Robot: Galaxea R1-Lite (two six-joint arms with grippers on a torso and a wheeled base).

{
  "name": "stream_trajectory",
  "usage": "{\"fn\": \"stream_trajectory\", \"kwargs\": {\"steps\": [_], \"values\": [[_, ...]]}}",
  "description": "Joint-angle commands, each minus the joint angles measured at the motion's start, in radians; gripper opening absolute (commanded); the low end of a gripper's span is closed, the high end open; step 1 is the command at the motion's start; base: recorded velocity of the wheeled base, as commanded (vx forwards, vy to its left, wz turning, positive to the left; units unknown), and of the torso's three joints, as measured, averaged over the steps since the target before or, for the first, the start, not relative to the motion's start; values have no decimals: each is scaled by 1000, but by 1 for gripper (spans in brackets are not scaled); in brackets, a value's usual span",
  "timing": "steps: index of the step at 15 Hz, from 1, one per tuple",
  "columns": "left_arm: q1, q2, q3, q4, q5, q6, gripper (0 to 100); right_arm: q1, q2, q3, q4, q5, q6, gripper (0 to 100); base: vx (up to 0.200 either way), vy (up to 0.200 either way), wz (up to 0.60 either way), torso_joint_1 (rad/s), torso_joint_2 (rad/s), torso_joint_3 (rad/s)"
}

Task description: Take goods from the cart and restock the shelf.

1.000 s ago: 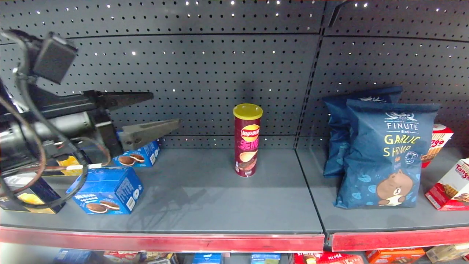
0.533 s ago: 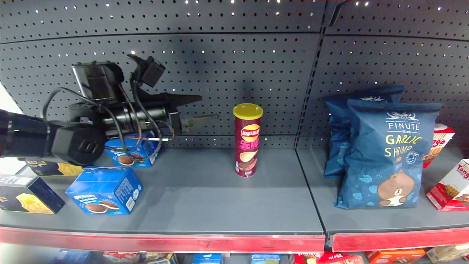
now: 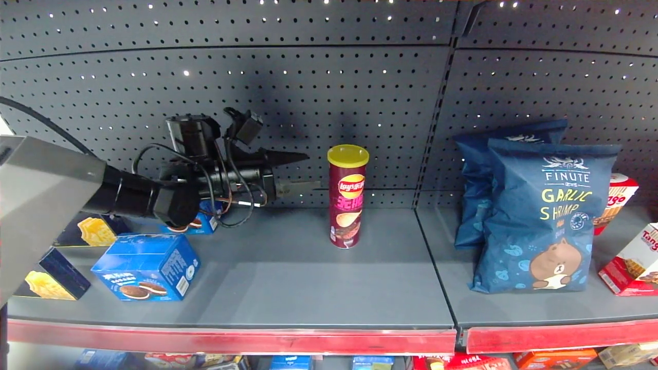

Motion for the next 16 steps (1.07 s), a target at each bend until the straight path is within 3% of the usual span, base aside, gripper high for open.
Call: {"fn": "stream_trajectory", "kwargs": {"steps": [1, 7, 9, 16], "values": [[-3, 48, -43, 1, -4, -1, 100, 0, 16, 0, -1, 0, 0, 0, 0, 0, 0, 0, 0, 0], [-51, 82, -94, 6, -16, -11, 100, 0, 25, -1, -2, 0, 0, 0, 0, 0, 0, 0, 0, 0], [-77, 91, -124, 3, -10, -41, 100, 0, 25, -3, -2, 0, 0, 0, 0, 0, 0, 0, 0, 0], [-118, 134, -167, 4, -4, -43, 100, 0, 19, -6, -2, 0, 0, 0, 0, 0, 0, 0, 0, 0]]}}
